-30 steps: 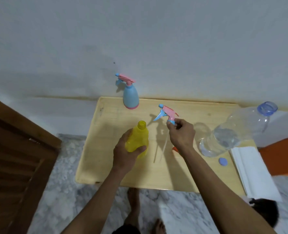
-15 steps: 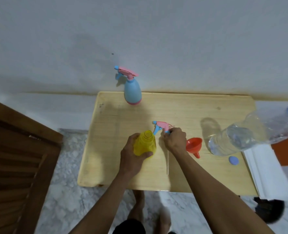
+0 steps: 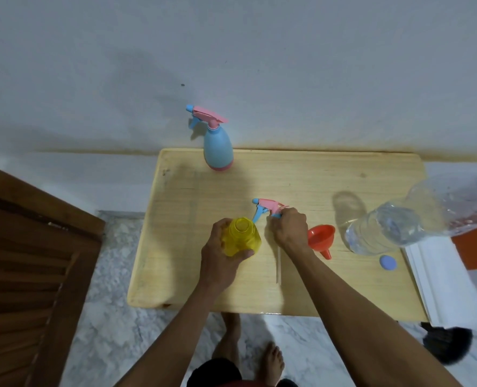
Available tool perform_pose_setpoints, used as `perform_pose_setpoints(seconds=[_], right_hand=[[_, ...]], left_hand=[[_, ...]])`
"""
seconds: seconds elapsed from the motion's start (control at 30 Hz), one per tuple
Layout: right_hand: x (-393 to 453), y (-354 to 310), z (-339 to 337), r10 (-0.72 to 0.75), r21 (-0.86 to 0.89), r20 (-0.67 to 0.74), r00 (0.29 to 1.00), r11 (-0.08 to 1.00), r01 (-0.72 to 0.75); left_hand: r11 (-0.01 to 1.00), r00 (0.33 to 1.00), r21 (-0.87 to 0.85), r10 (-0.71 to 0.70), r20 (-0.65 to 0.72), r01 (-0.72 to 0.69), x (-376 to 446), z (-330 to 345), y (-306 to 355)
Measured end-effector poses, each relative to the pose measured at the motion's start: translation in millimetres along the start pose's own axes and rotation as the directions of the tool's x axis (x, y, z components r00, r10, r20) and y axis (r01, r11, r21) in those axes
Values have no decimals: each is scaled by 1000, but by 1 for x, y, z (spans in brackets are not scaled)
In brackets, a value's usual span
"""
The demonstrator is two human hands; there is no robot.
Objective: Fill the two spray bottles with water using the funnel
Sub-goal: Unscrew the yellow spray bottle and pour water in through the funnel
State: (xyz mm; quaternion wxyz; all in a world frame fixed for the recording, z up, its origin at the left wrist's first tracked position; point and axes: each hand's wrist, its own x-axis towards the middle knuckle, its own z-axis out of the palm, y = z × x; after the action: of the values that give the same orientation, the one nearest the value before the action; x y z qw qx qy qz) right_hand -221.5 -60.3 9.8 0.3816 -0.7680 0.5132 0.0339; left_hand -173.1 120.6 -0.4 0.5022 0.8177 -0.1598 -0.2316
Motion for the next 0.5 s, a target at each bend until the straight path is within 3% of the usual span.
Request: perform_pose_setpoints(seconds=[0.17,0.37,0.5], right_hand=[[-12,1,-19,-129,16,-61,990,991,130],[-42,43,-62,-260,34,-302,917,959,283],[-56,80,-74,-246,-29,-242,939,969,246]], left_hand=[[1000,1000,10,5,2,-5,-1,0,-2],[1000,1000,-10,8,0,-8,-4,2,3],[1000,1000,-18,12,-14,-12,-6,5,2]])
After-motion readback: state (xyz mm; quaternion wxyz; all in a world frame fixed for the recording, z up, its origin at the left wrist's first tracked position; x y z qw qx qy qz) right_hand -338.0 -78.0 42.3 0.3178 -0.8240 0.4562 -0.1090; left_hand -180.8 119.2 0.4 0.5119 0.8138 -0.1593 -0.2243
